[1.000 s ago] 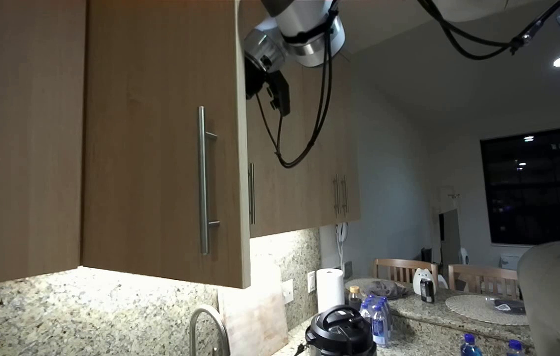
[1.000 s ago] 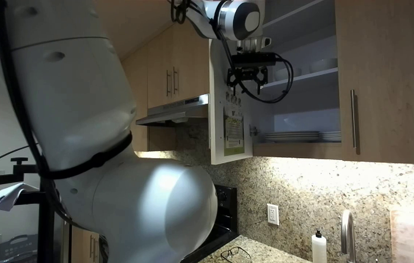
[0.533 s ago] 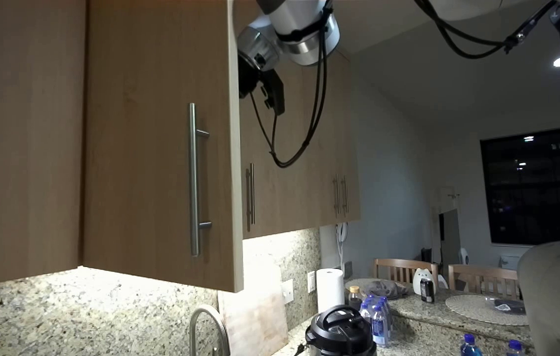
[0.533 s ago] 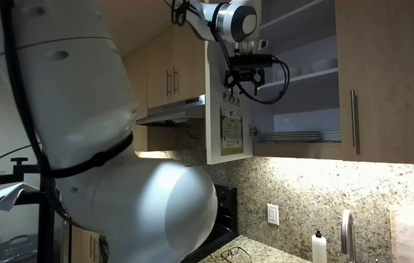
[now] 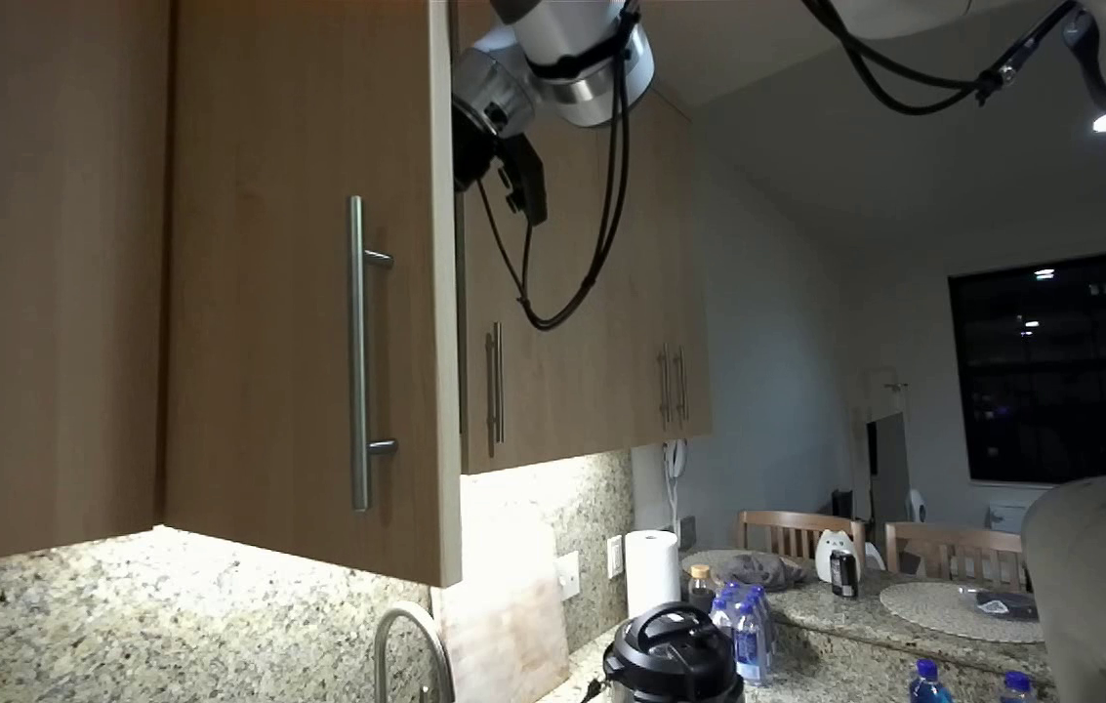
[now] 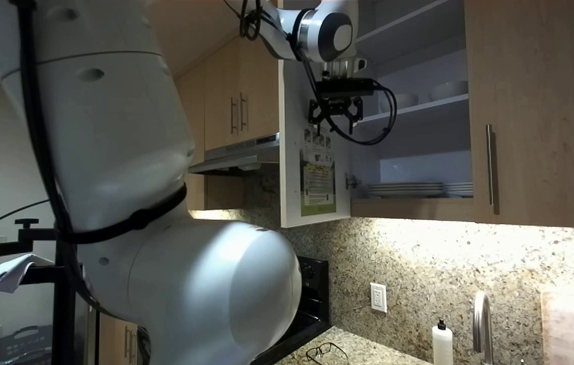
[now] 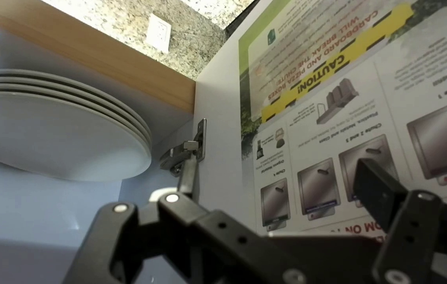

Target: Open the cupboard door

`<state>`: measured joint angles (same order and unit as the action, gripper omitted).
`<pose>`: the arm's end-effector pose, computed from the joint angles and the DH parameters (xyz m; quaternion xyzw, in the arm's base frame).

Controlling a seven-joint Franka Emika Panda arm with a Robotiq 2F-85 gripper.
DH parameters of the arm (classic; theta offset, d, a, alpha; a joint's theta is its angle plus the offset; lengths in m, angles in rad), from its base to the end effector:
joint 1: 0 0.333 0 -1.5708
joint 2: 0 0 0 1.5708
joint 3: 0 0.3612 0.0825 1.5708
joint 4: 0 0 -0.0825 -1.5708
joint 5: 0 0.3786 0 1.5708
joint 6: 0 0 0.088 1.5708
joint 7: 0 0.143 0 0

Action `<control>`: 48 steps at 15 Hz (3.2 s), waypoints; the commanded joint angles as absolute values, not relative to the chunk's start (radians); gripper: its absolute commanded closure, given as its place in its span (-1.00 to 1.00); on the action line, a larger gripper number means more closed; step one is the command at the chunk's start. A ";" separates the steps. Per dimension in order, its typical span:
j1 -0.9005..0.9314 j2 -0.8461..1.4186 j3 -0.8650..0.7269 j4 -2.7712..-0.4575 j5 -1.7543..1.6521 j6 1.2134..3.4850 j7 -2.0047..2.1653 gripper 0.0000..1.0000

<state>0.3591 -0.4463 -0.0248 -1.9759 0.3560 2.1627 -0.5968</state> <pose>0.4170 0.1671 0.7338 -0.8568 -0.3760 -0.3262 0.1342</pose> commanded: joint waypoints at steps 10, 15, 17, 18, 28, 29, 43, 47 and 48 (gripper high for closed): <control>0.349 -0.383 0.009 -1.918 0.381 2.159 -0.619 -1.00; 0.334 -0.394 0.000 -1.925 0.381 2.163 -0.609 -1.00; 0.328 -0.395 -0.007 -1.923 0.382 2.155 -0.610 -1.00; 0.324 -0.397 -0.011 -1.922 0.383 2.150 -0.613 -1.00; 0.311 -0.392 -0.061 -1.881 0.382 2.058 -0.643 -1.00; 0.313 -0.386 -0.056 -1.869 0.379 2.039 -0.643 -1.00; 0.302 -0.243 0.037 -1.698 0.361 1.892 -0.666 -1.00; 0.297 -0.222 0.064 -1.670 0.348 1.891 -0.676 -1.00; 0.296 -0.215 0.069 -1.662 0.345 1.886 -0.678 -1.00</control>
